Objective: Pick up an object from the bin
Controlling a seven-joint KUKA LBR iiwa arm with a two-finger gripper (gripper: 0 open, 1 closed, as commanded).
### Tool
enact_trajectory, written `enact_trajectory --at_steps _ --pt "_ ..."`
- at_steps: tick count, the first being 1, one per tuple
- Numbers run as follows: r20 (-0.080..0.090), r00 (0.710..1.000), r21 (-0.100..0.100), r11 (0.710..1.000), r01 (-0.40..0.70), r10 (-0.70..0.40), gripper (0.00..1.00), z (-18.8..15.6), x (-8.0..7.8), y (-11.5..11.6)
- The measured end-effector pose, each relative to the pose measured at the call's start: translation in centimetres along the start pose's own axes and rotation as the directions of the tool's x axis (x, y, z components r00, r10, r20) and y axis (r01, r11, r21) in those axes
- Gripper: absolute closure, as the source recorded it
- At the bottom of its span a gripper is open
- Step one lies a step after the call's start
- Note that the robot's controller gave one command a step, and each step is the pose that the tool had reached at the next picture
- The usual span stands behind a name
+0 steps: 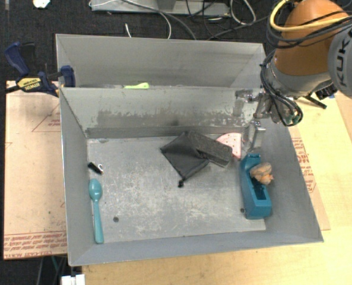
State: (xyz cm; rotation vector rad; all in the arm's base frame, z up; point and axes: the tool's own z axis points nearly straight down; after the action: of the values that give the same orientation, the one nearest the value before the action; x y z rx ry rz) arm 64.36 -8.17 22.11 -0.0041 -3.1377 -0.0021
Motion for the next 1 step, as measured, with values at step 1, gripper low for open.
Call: enact_trajectory --at_steps 1 --pt "0.007 1.000 0.001 1.000 0.002 -0.002 0.00 -0.53 -0.07 0.04"
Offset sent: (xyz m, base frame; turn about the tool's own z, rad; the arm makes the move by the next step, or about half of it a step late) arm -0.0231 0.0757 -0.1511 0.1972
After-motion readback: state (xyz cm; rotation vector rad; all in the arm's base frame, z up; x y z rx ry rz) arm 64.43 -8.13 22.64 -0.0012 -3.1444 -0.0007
